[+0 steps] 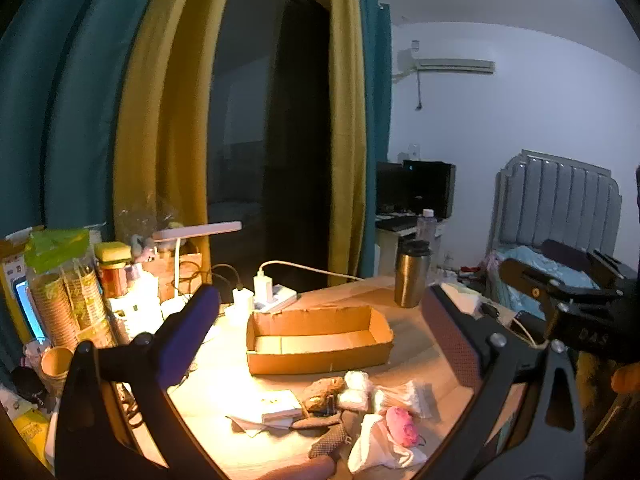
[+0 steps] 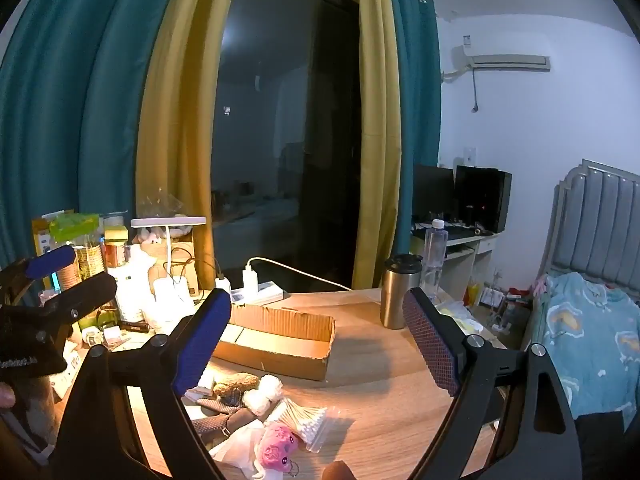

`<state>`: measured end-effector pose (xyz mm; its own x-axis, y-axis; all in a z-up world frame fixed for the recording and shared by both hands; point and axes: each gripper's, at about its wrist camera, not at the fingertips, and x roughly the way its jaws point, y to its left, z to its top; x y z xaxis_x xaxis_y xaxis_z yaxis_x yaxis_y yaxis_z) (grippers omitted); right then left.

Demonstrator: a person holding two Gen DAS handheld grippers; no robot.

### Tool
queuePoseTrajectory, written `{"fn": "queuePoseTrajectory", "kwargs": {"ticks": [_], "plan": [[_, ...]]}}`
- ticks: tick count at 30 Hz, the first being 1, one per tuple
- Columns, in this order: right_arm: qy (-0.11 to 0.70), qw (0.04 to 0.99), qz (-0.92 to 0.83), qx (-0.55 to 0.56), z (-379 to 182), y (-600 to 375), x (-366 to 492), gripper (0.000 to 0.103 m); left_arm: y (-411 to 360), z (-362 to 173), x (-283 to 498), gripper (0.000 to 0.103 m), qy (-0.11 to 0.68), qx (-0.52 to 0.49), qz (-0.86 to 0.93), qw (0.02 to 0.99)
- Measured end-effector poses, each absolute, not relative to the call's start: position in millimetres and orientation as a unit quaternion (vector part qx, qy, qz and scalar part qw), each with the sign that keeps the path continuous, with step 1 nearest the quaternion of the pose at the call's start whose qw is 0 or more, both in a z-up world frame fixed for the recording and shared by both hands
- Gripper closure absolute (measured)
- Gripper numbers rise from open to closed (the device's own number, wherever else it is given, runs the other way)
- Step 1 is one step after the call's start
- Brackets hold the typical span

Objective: Organize soft objects

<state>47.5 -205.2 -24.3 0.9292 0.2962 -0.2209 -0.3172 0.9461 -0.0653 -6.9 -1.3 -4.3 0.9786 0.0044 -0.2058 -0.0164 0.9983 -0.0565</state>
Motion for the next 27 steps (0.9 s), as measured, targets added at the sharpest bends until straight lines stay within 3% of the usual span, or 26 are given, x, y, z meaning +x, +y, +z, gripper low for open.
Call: {"fn": "queuePoseTrajectory", "kwargs": {"ticks": [27], "plan": [[0.104,0.981,0.156,-0.049,-23.4,-204.4,44.6,0.013,-0.3,-5.5,-8.4,0.001,0.113,-0.028,-0.004,0.993]]}}
